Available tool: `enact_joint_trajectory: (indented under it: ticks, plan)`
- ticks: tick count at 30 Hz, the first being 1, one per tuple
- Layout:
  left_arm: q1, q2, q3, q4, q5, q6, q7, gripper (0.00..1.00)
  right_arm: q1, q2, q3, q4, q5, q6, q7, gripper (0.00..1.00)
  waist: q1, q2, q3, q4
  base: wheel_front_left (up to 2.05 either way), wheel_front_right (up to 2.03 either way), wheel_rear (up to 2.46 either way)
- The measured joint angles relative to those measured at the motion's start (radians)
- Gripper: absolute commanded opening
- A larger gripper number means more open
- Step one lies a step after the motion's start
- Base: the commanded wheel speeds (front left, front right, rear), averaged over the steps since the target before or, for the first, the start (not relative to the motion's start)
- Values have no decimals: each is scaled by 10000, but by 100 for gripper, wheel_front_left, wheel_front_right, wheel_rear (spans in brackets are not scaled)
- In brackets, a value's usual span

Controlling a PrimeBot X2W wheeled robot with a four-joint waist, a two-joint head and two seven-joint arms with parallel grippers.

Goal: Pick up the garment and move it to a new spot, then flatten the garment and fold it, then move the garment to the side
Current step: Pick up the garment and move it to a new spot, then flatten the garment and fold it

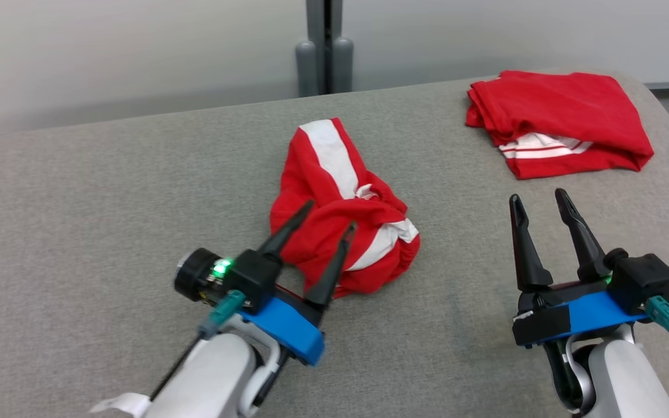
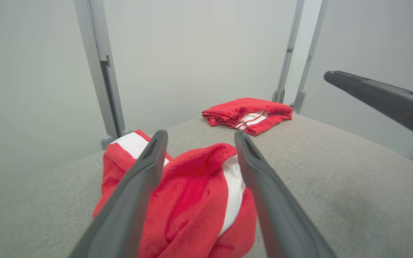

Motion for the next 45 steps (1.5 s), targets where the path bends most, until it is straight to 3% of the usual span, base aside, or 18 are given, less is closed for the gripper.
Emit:
enact_joint_trajectory:
  ticks: [13, 22, 28, 34, 45]
  plan:
    - [1302, 1505, 2368, -1108, -196, 1707, -575, 100, 459, 2, -397, -8, -6, 0, 123, 100, 0, 0, -520, 1022, 0, 0, 0]
    - [2695, 1808, 3965, -1983, -351, 2345, -602, 100, 755, 2, -594, 31, 40, 0, 226, 100, 0, 0, -774, 1423, 0, 0, 0]
    - [3548, 1737, 4661, -2186, -282, 2201, -604, 100, 1027, 0, -640, 142, 84, 0, 305, 100, 0, 0, -953, 1581, 0, 0, 0]
    - [4090, 1630, 4694, -2015, -33, 1900, -604, 100, 1324, 2, -627, 222, 100, 0, 370, 100, 0, 0, -1099, 1633, 0, 0, 0]
    - [4210, 1262, 4993, -1937, 257, 1753, -604, 100, 1516, 2, -614, 146, 96, 0, 614, 100, 0, 0, -1114, 1636, 0, 0, 0]
